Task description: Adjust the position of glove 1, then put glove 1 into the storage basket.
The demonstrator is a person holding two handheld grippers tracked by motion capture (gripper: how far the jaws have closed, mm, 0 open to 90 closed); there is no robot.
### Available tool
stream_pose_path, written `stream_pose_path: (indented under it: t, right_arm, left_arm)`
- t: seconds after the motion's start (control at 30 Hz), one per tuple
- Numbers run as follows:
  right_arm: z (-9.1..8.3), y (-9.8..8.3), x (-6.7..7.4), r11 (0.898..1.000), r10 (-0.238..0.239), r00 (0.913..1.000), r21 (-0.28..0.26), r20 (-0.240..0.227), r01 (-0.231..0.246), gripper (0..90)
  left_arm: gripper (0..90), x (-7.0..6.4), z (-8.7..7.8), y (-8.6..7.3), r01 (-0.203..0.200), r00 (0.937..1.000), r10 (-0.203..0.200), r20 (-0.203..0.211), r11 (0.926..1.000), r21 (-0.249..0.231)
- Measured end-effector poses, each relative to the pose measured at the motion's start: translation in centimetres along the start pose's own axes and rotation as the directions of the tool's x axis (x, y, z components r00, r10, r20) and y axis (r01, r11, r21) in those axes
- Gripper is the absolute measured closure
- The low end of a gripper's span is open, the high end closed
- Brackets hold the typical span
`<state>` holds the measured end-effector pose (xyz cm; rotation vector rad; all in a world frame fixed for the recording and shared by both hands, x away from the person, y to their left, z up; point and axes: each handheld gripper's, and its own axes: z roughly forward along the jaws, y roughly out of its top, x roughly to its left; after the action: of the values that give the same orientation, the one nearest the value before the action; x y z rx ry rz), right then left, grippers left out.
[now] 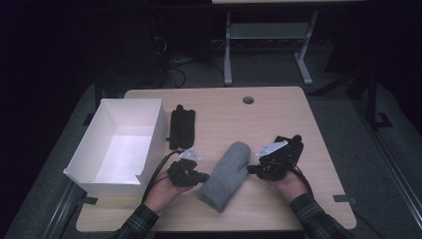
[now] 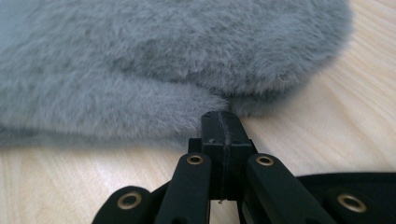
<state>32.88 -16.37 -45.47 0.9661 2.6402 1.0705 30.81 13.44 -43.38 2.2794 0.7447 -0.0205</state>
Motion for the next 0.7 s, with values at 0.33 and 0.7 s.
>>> stream_pose_path:
  t: [0.33,0.7]
  right_arm:
    - [-0.7,0.0,-0.3,0.999,0.006,0.9998,-0.048,-0.019,-0.007,71.9]
    - [-4.5,-3.7,-1.1,0.995,0.048,0.9966,-0.094,0.066,-0.042,33.9]
  left_arm:
    - [63.2,0.4,-0.9,0.3,0.019,0.9993,-0.021,-0.03,0.9988,-0.045]
    - [30.3,0.7,-1.4,2.8,-0.012,0.9998,0.014,0.013,0.9902,-0.139]
